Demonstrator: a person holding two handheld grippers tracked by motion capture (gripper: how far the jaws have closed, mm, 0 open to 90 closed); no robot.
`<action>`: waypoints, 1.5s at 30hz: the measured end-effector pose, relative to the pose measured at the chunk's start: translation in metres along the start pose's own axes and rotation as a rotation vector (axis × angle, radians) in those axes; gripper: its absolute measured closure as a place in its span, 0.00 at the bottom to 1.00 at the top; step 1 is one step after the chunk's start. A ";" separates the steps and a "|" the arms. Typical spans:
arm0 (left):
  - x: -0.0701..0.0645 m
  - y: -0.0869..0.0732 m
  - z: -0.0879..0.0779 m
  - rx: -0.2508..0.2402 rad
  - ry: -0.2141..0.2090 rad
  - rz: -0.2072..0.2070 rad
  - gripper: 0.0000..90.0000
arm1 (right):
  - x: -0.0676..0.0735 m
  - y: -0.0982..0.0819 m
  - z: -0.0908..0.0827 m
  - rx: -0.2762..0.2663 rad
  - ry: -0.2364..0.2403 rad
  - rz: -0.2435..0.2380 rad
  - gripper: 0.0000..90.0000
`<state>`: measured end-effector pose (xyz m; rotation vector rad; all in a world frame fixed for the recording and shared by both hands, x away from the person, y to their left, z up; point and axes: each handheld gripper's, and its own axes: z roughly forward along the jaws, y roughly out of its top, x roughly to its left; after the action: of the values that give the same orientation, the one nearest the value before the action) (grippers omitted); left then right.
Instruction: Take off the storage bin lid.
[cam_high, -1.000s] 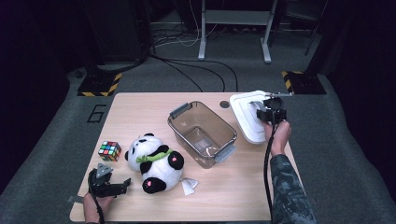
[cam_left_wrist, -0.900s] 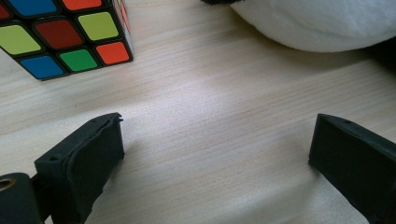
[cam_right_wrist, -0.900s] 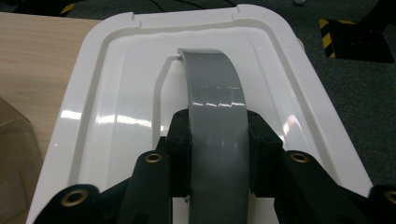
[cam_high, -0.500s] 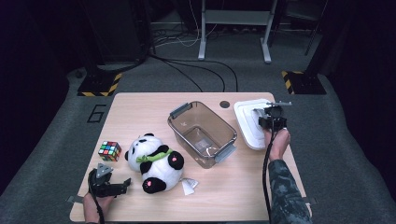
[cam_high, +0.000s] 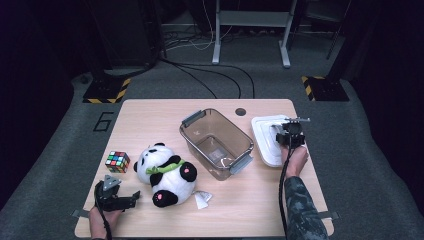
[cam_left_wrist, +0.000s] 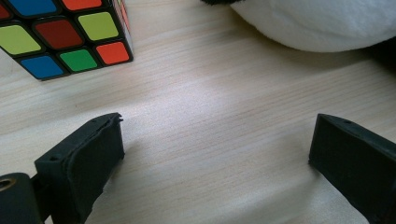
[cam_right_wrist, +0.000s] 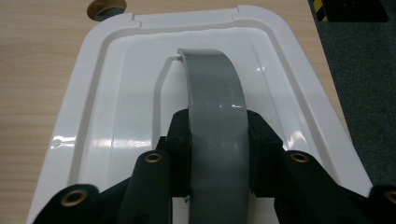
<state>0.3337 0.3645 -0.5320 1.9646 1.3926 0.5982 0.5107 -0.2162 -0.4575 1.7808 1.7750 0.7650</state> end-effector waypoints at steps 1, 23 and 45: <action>0.000 0.000 0.000 0.000 0.000 0.000 0.03 | 0.000 -0.002 0.002 0.003 -0.005 0.002 0.74; 0.000 0.000 0.000 0.000 0.000 -0.001 0.03 | 0.000 -0.022 0.024 0.038 -0.067 0.054 0.74; 0.000 0.000 0.000 0.000 0.000 -0.001 0.03 | -0.006 -0.025 0.019 0.020 -0.036 0.061 0.22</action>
<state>0.3337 0.3644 -0.5320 1.9635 1.3936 0.5985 0.5063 -0.2212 -0.4884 1.8572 1.7180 0.7374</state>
